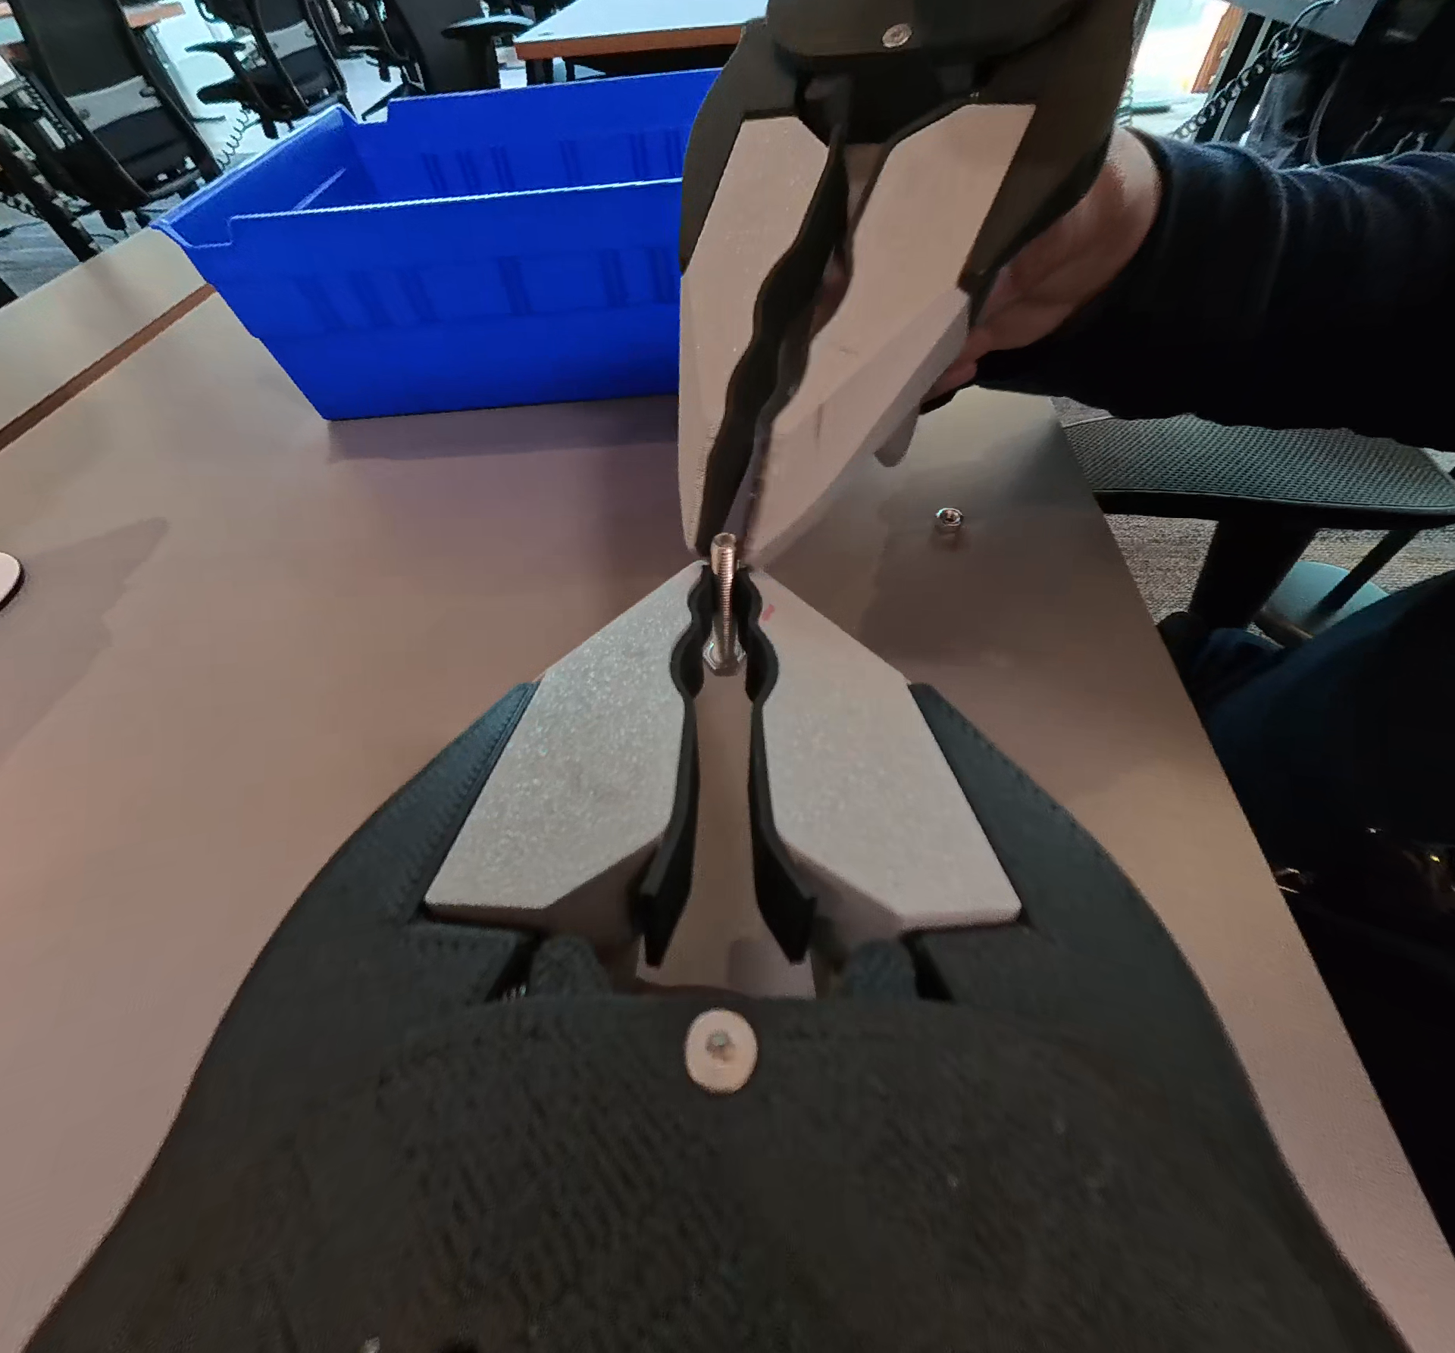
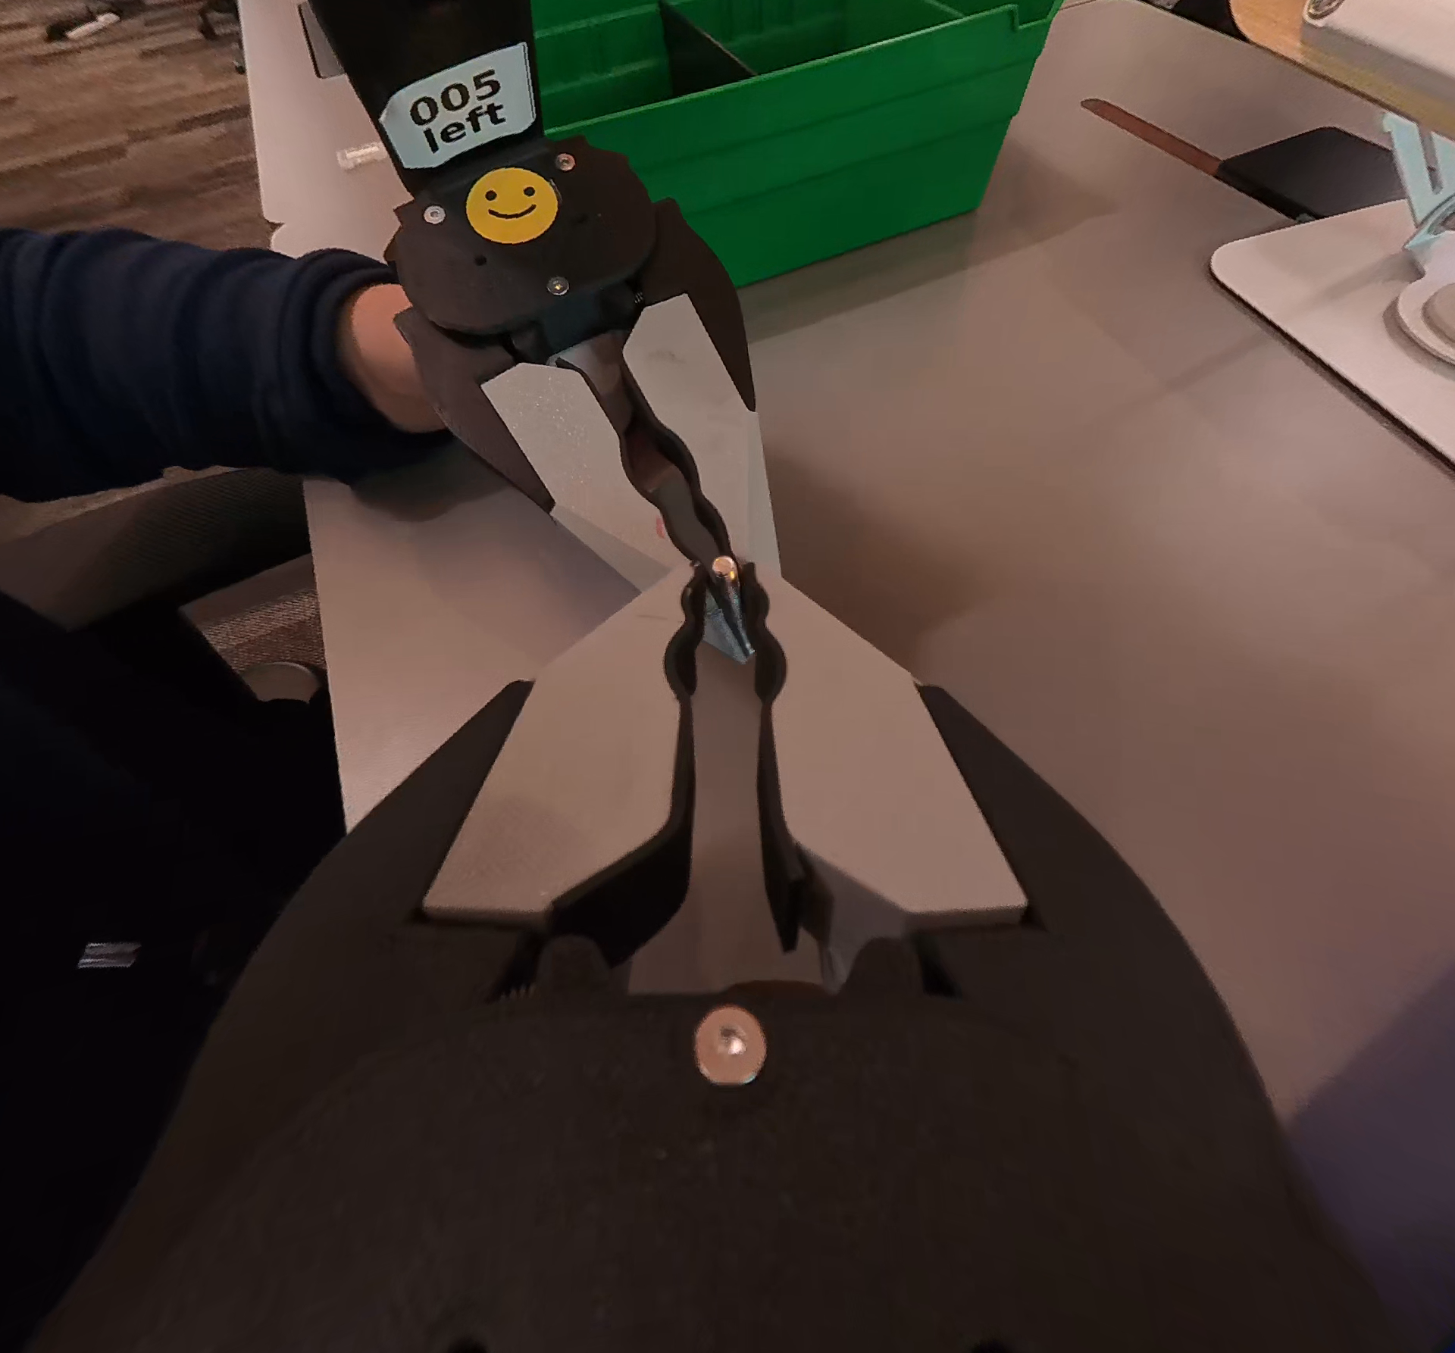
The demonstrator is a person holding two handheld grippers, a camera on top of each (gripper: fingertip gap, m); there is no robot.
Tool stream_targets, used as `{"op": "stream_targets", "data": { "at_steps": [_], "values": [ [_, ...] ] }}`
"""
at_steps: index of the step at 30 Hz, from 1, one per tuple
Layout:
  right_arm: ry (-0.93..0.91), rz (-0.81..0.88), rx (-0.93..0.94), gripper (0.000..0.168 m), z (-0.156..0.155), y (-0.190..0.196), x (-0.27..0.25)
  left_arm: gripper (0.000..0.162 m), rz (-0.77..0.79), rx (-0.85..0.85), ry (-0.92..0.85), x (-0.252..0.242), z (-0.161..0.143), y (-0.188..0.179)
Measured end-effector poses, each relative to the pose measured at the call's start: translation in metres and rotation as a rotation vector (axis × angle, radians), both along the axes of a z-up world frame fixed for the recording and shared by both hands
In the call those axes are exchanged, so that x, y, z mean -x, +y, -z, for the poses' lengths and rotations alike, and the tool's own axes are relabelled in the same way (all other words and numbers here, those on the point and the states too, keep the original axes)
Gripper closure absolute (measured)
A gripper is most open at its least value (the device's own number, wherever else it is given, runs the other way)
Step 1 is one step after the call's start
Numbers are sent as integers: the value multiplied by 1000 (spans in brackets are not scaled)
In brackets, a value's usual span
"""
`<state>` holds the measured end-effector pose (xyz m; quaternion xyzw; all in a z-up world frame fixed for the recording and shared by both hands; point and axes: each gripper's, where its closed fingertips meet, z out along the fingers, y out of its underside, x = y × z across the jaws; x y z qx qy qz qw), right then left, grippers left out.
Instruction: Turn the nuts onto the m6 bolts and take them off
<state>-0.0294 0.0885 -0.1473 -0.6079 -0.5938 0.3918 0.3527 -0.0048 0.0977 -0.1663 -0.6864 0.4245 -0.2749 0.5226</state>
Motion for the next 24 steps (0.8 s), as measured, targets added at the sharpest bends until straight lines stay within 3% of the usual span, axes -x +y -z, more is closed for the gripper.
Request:
{"op": "stream_targets", "data": {
  "at_steps": [9,16,19,24],
  "values": [
    [38,34,-35,167,-10,4,-2,157,-9,95,-14,1,8,3],
    [21,47,11,165,-4,4,-7,158,-20,45,50,1,13,3],
    [-42,36,37,148,1,0,-30,159,-12,41,8,0,6,2],
    [-261,-42,-69,153,39,-19,-99,159,34,65,-93,-5,-7,-5]
  ]
}}
